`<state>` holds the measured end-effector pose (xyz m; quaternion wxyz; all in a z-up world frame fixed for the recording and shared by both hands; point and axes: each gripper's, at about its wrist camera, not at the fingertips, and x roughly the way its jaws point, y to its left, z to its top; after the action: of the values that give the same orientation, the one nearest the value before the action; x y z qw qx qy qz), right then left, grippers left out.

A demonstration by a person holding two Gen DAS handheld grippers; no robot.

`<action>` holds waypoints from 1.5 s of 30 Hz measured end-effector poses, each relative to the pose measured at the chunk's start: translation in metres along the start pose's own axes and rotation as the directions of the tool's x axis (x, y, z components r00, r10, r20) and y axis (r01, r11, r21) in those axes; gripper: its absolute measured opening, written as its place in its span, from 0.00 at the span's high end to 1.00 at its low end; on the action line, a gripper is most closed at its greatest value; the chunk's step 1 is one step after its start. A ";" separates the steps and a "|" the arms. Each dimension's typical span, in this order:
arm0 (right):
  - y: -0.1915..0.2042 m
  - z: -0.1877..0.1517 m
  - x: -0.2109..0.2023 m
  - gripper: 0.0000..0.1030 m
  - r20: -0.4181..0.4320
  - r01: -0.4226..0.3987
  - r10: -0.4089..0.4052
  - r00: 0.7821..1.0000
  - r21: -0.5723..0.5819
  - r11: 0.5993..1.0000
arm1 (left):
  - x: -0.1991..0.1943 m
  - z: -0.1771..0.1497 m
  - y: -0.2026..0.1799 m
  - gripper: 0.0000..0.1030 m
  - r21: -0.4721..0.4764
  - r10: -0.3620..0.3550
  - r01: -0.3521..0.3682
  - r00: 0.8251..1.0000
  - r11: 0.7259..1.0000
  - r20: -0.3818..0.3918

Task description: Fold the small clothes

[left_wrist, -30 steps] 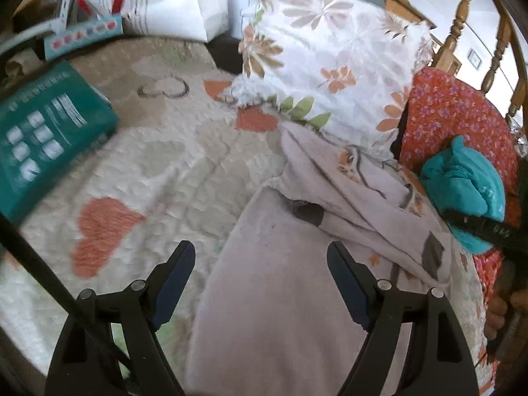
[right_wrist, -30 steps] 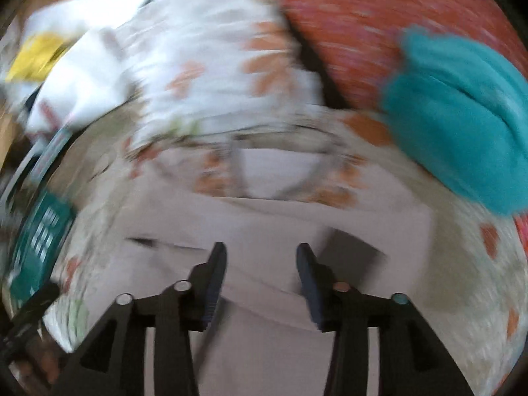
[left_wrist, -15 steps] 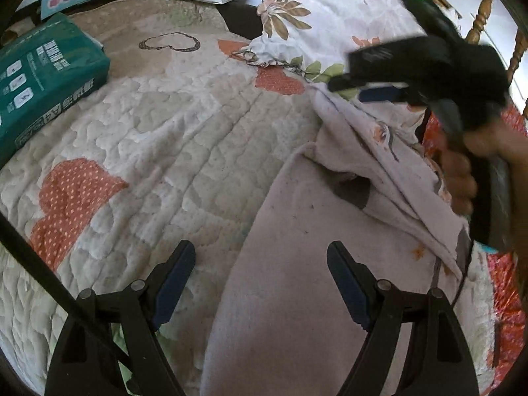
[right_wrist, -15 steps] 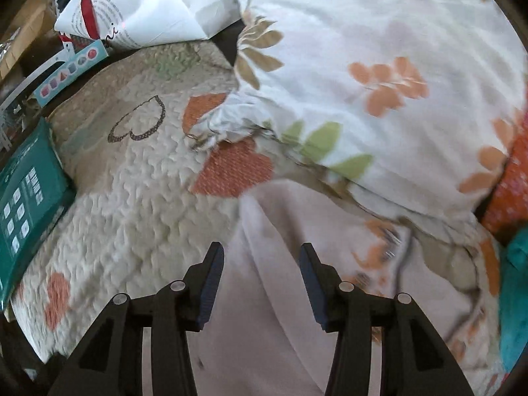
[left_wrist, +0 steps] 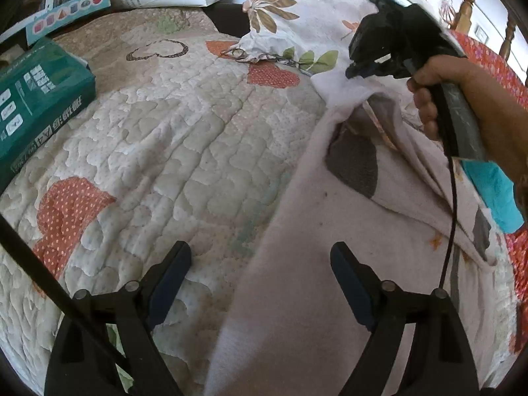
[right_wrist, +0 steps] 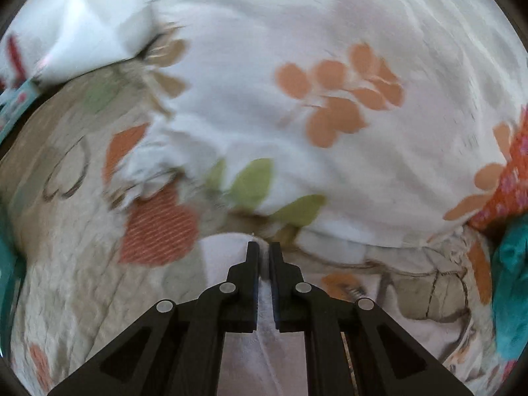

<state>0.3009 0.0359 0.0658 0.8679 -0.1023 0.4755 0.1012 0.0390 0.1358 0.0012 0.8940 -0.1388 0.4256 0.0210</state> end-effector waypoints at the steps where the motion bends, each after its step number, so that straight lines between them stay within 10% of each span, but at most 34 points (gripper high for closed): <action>1: -0.002 0.000 0.008 0.92 -0.034 0.027 -0.027 0.999 -0.001 1.000 | 0.002 0.000 -0.002 0.15 0.013 0.008 -0.008 1.000 1.000 0.002; 9: -0.059 -0.037 -0.053 0.66 0.009 0.006 -0.006 1.000 0.000 1.000 | 0.006 -0.003 -0.012 0.11 0.076 0.061 -0.061 0.998 0.995 0.007; 16: -0.153 -0.141 -0.127 0.53 -0.012 -0.036 0.036 0.999 0.046 0.998 | 0.008 -0.003 -0.014 0.11 0.085 0.080 -0.080 0.997 0.993 0.004; 24: -0.169 -0.230 -0.123 0.52 -0.053 -0.031 0.031 0.998 0.000 1.000 | 0.009 -0.005 -0.018 0.10 0.105 0.107 -0.107 0.994 0.989 0.008; 33: -0.153 -0.256 -0.101 0.50 -0.038 0.096 -0.102 0.994 -0.150 0.984 | 0.012 -0.006 -0.020 0.07 0.119 0.119 -0.119 0.993 0.986 0.010; 34: -0.154 -0.254 -0.100 0.63 -0.036 0.097 -0.103 0.994 -0.144 0.985 | 0.012 -0.006 -0.020 0.07 0.119 0.118 -0.118 0.993 0.986 0.010; 36: -0.156 -0.250 -0.101 0.93 -0.055 0.074 -0.080 0.995 -0.105 0.992 | 0.012 -0.006 -0.020 0.07 0.118 0.117 -0.117 0.993 0.986 0.010; 41: -0.164 -0.238 -0.152 0.93 -0.028 -0.118 0.120 0.992 0.064 0.991 | 0.012 -0.007 -0.020 0.07 0.118 0.117 -0.117 0.993 0.986 0.010; 45: -0.189 -0.222 -0.217 0.93 0.089 -0.419 0.410 0.908 0.254 0.872 | 0.012 -0.006 -0.019 0.07 0.118 0.117 -0.117 0.993 0.986 0.009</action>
<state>0.0594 -0.2227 0.1482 0.8394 0.1218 0.4813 0.2213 0.0448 0.1144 -0.0073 0.8984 -0.0604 0.4324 0.0485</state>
